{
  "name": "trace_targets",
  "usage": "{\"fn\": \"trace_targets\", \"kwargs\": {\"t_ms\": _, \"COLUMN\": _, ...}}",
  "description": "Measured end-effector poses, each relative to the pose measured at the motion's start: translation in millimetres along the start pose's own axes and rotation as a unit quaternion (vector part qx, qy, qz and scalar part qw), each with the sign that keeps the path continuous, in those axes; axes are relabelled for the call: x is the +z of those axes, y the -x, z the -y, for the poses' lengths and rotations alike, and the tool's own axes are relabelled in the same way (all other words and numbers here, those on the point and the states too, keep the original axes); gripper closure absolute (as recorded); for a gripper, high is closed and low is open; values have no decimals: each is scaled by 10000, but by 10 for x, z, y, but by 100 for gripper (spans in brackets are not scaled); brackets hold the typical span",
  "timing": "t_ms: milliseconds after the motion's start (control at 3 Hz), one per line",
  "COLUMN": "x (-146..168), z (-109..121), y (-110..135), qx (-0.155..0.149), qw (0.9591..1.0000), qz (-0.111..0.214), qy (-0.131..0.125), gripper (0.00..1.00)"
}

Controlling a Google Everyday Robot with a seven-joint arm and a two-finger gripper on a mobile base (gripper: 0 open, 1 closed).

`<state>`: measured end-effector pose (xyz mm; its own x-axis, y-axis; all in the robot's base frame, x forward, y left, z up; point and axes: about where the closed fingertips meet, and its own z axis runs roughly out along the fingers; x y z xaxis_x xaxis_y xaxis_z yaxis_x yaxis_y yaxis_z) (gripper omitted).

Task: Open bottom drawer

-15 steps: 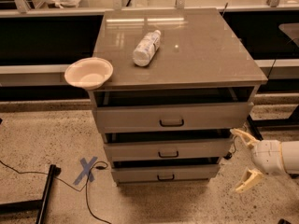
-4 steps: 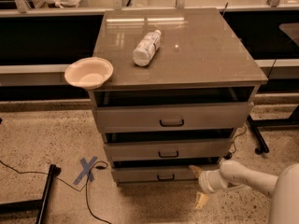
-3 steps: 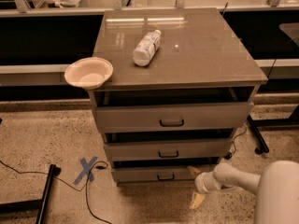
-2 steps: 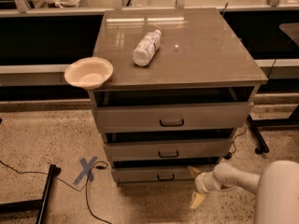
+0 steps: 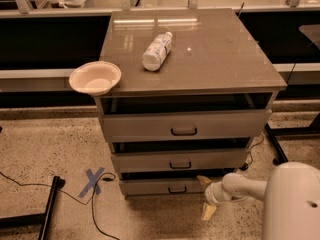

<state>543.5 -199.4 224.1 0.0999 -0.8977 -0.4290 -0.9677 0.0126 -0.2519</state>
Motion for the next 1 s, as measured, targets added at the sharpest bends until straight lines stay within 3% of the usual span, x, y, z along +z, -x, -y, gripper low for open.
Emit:
{"fn": "trace_targets", "kwargs": {"t_ms": 333, "x": 129, "z": 135, "y": -113, "qx": -46, "qw": 9994, "qz": -343, "qy": -74, "gripper": 0}}
{"fn": "trace_targets", "kwargs": {"t_ms": 667, "x": 284, "z": 272, "y": -252, "qx": -30, "qw": 9989, "qz": -450, "qy": -150, "gripper": 0}}
{"fn": "trace_targets", "kwargs": {"t_ms": 1000, "x": 386, "z": 447, "y": -400, "qx": 75, "qw": 9993, "qz": -325, "qy": -186, "gripper": 3}}
